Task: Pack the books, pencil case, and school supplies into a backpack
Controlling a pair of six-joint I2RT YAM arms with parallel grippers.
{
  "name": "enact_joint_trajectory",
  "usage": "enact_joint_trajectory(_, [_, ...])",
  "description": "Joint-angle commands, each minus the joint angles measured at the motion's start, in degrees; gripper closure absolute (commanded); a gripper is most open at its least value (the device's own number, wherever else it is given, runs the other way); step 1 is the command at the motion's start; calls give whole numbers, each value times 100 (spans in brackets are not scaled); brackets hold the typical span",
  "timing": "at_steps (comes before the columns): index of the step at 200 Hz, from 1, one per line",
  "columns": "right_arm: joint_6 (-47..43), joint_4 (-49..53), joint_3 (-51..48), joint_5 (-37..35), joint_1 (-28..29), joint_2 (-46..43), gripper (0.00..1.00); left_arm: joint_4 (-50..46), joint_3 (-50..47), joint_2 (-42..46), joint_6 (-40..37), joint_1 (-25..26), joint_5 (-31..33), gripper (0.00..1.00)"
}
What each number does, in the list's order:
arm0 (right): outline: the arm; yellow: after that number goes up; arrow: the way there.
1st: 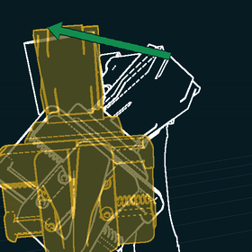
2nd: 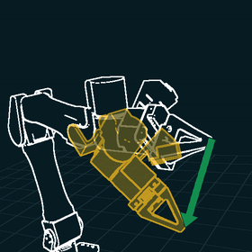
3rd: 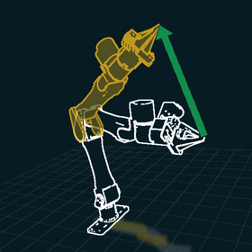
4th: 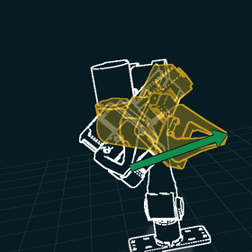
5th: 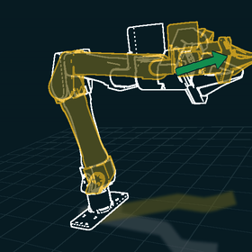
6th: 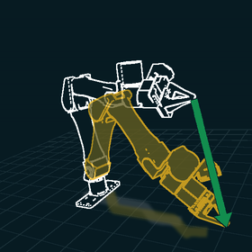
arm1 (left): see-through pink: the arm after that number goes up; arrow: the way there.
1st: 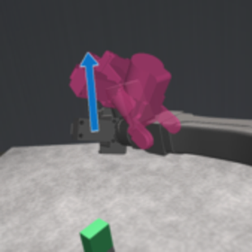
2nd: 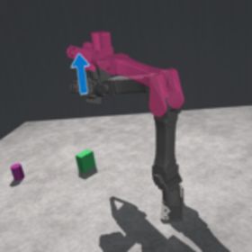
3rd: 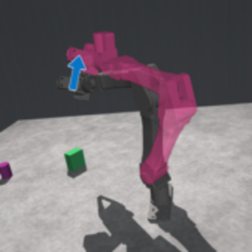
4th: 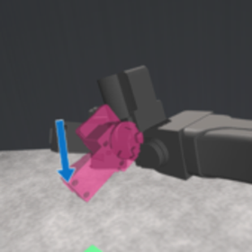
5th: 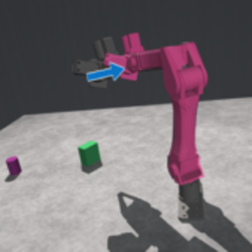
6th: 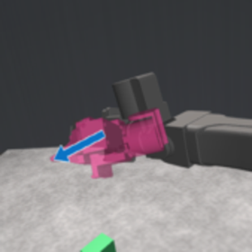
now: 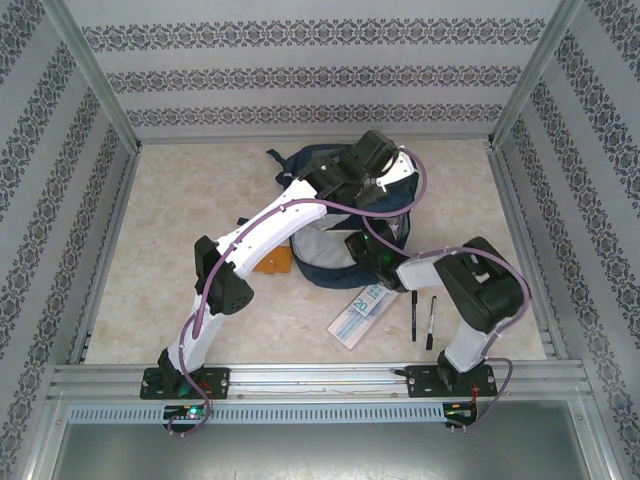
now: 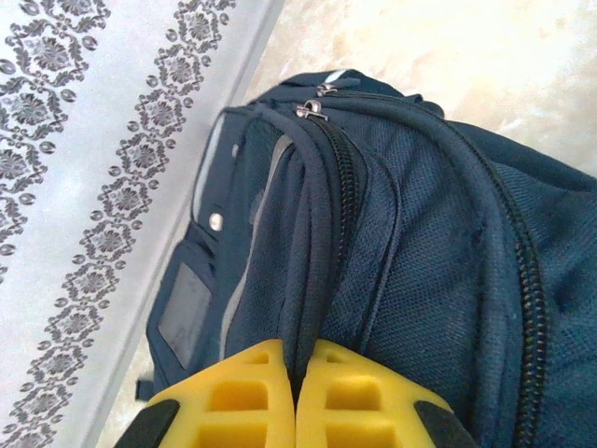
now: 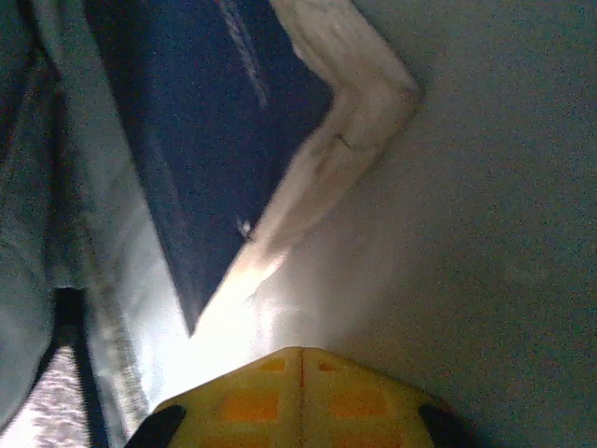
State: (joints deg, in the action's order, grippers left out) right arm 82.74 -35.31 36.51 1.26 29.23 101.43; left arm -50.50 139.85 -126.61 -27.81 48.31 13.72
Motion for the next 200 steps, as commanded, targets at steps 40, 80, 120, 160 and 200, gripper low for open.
enact_joint_trajectory(40, [404,-1857,338,604,-313,1042,100,168,266,390,51,126,82,100])
enact_joint_trajectory(80, [438,-1743,345,619,-483,942,100,200,282,401,17,143,106,100])
enact_joint_trajectory(120, [270,-1581,673,530,-618,1152,100,73,271,398,48,178,108,100])
enact_joint_trajectory(160, [146,-1697,1172,569,-630,1531,100,82,274,405,81,238,97,100])
enact_joint_trajectory(200, [-18,-1690,1364,692,-654,1434,100,75,267,387,18,249,195,100])
